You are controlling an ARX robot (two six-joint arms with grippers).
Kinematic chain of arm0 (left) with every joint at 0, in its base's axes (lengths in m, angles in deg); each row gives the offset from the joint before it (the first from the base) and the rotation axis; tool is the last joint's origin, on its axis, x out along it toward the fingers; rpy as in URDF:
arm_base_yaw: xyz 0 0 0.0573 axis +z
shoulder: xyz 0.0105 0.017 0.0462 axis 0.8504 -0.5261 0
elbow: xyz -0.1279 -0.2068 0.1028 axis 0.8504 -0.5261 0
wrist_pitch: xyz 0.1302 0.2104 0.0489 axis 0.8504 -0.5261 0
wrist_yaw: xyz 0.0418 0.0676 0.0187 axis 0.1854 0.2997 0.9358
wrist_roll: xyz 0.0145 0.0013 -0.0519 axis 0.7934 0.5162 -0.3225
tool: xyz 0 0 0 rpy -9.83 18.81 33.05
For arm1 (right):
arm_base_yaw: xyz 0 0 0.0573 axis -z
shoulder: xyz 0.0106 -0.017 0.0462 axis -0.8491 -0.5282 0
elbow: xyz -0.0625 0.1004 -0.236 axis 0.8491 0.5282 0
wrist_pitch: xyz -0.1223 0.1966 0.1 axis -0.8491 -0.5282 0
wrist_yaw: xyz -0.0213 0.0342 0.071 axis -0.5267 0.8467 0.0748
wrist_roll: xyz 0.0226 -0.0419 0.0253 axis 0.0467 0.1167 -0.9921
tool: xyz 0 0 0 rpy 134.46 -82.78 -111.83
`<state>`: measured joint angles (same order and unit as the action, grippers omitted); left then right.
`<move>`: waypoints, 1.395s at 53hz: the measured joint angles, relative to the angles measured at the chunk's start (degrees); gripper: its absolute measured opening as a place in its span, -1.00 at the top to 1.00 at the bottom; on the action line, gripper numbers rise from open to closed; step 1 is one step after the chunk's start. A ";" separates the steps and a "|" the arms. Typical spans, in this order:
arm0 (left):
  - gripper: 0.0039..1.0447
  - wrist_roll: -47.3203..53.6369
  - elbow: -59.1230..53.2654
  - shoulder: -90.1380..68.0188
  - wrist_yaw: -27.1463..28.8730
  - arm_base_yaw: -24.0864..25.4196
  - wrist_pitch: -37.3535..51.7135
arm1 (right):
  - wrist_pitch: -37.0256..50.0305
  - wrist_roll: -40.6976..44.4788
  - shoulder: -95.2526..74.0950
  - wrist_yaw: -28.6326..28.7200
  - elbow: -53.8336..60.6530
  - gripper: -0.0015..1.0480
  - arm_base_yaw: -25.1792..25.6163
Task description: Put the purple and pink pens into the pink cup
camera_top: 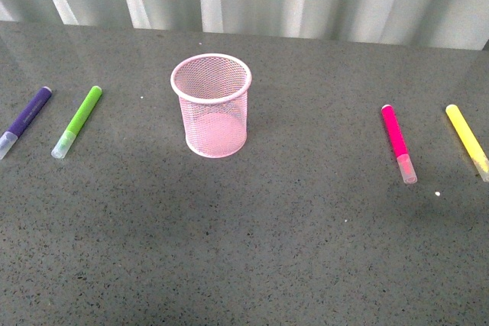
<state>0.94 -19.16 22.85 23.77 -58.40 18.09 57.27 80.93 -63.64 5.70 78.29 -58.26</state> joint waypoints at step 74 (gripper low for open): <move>-0.87 0.00 0.00 0.00 0.00 0.00 0.00 | 0.00 0.00 0.00 0.00 0.00 -0.86 0.00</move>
<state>0.94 -19.16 22.85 23.77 -58.40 18.09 57.27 80.93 -63.64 5.70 78.29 -58.26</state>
